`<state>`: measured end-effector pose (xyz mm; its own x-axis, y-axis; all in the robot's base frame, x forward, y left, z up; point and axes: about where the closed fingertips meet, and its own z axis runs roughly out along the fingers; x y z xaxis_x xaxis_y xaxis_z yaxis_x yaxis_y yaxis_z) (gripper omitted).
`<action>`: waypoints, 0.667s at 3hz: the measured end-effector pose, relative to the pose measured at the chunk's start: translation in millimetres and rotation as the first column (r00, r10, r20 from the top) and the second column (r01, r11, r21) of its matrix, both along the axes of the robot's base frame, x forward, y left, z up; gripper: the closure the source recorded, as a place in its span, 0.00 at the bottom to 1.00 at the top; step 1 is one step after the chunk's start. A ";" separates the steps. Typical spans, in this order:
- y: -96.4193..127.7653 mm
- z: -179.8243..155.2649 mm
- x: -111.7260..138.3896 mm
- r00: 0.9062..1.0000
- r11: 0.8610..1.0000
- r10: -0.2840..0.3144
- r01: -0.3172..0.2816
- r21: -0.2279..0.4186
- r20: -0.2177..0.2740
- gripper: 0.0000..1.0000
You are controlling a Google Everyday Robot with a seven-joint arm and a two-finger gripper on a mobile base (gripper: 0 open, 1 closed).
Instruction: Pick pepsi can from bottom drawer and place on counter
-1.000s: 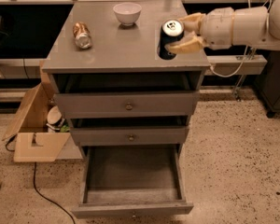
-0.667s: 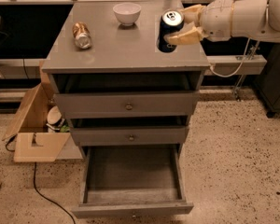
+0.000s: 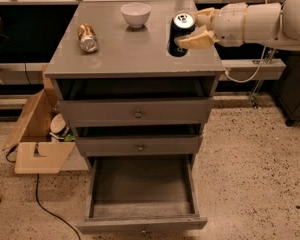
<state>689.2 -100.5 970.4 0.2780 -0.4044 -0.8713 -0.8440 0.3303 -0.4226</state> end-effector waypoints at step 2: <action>8.4 -44.7 107.7 0.955 0.972 -0.202 0.222 0.074 -0.216 1.00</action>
Offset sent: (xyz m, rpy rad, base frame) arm 0.1637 -0.0042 -0.0667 0.1281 0.3538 -0.3760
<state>797.0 -92.1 925.8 0.0062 -0.3459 -0.9383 -0.8152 0.5417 -0.2051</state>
